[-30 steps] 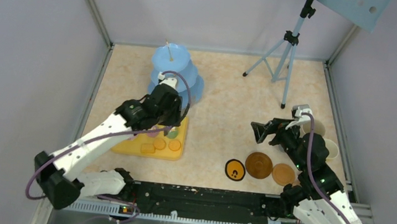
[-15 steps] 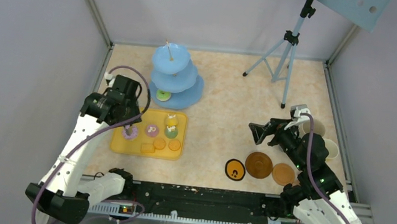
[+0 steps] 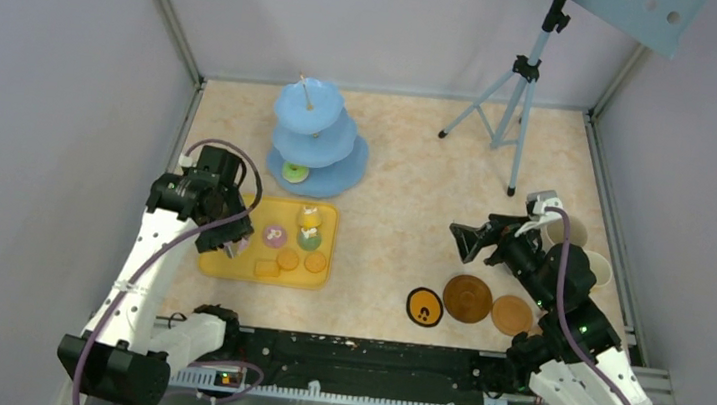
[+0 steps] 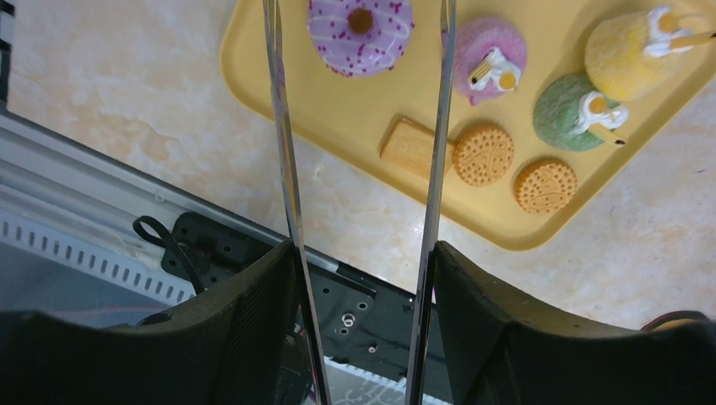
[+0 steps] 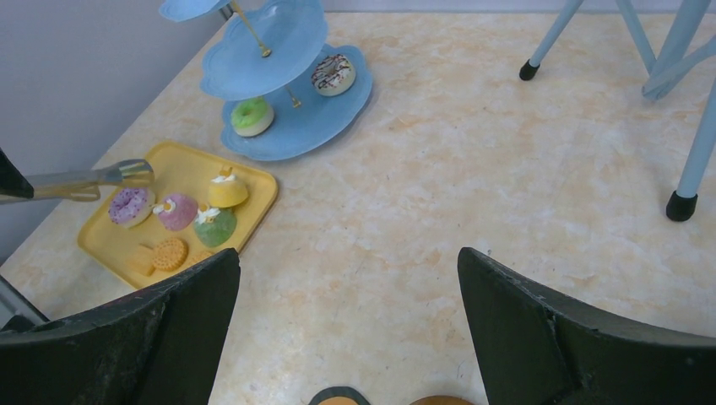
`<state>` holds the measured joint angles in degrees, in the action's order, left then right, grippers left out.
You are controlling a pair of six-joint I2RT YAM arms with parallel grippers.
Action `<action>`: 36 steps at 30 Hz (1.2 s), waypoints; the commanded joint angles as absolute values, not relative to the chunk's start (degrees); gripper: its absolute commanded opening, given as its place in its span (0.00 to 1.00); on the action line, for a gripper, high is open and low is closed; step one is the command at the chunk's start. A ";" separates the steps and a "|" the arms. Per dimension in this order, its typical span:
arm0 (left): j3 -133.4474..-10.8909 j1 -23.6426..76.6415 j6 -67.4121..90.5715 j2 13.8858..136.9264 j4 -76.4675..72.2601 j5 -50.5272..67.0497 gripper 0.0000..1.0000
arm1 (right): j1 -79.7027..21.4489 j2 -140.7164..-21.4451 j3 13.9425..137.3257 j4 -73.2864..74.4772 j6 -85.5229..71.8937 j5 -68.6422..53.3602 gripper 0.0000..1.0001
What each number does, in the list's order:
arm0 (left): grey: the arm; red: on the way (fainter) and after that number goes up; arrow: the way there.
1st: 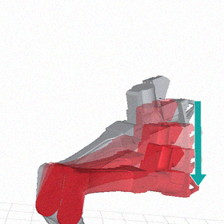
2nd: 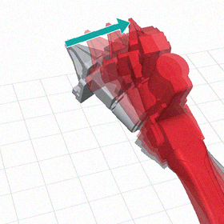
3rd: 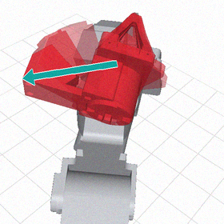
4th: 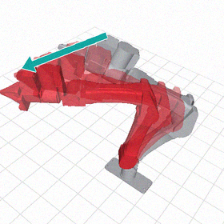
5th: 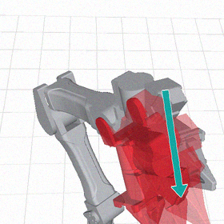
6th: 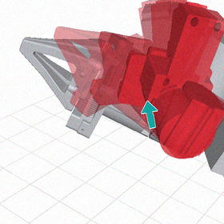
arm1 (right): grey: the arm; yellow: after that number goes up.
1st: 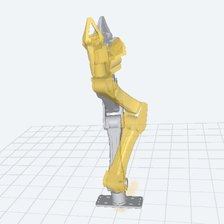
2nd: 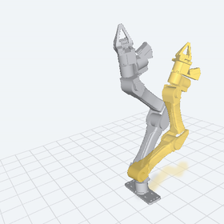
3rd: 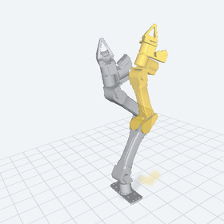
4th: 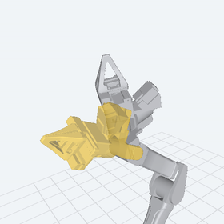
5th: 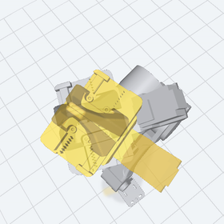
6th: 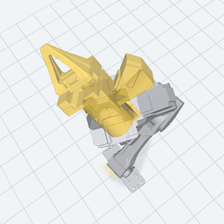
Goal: Serve the afternoon tea
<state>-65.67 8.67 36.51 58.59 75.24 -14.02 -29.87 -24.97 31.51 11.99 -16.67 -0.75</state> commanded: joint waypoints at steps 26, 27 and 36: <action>-58.02 8.35 39.85 56.06 73.90 -12.23 0.56 | -30.32 -24.59 32.26 10.66 -16.95 -0.81 0.98; -58.08 8.35 39.81 56.07 73.94 -12.36 0.56 | -30.33 -24.46 32.26 10.75 -16.92 -0.68 0.98; -62.80 8.35 36.14 56.27 74.69 -13.01 0.44 | -30.37 -23.65 32.23 11.49 -16.95 -0.18 0.98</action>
<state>-58.33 8.64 38.74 56.51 75.02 -11.88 -29.87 -24.27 31.51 12.14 -16.69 -0.71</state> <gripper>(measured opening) 0.483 0.982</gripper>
